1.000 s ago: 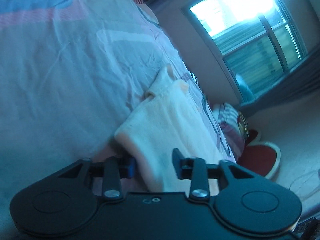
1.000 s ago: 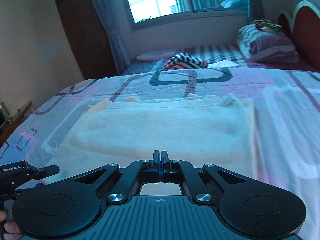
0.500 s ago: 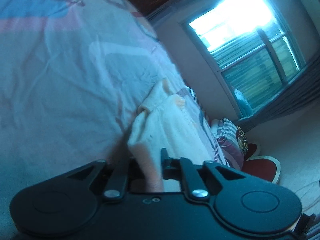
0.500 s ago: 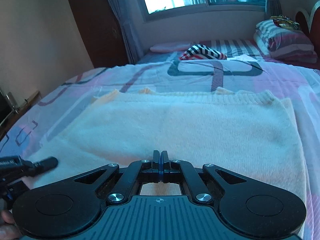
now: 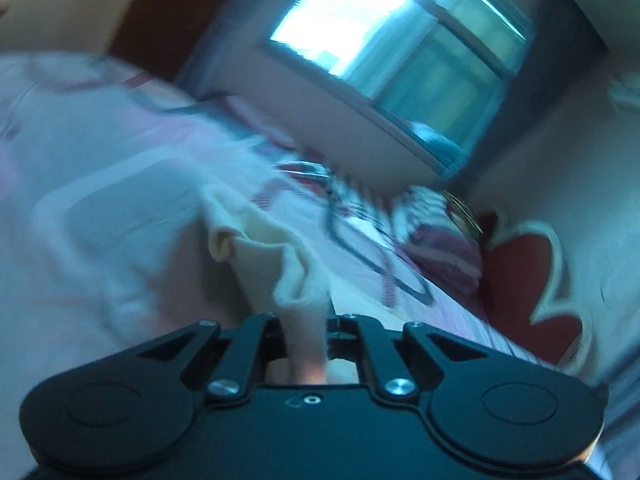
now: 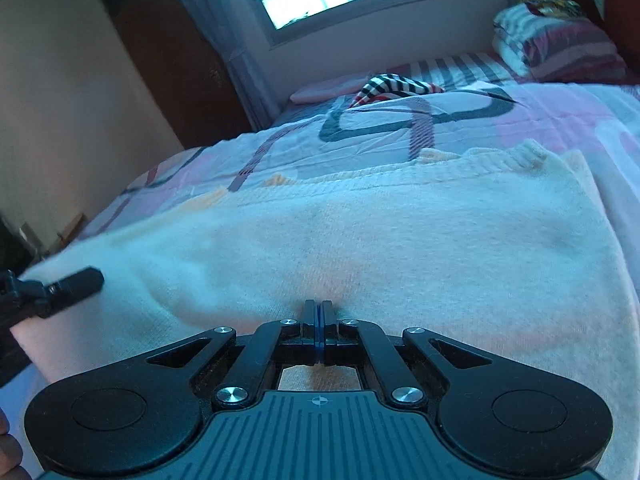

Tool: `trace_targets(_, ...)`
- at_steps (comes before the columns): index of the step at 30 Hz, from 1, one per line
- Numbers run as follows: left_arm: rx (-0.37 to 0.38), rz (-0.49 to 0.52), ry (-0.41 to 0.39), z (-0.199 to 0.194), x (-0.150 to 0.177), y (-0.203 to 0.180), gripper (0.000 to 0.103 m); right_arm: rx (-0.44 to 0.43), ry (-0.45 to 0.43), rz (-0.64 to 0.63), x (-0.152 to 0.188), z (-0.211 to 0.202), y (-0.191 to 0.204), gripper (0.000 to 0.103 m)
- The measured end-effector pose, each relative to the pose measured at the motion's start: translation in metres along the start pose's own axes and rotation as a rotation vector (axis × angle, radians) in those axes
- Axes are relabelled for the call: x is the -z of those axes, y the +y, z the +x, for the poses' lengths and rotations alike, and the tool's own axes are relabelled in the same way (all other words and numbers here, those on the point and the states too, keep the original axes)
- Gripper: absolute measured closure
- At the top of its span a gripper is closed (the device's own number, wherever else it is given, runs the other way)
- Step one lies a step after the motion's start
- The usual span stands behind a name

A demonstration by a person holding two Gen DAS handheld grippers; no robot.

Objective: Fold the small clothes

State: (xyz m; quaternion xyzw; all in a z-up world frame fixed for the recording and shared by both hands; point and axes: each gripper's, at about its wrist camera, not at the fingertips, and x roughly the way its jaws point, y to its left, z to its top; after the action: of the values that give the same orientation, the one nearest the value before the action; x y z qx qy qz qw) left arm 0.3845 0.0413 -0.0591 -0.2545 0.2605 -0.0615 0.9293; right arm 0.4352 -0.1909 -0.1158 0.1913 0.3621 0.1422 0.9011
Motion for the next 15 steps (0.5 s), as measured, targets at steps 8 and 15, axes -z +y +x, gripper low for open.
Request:
trace_targets(8, 0.138, 0.331, 0.164, 0.028, 0.037, -0.123, 0.097, 0.078, -0.190, 0.225, -0.012, -0.101, -0.083, 0.103)
trace_targets(15, 0.189, 0.465, 0.423, 0.056, 0.100, -0.169, 0.062, 0.069, -0.219, 0.365, -0.015, -0.150, -0.138, 0.087)
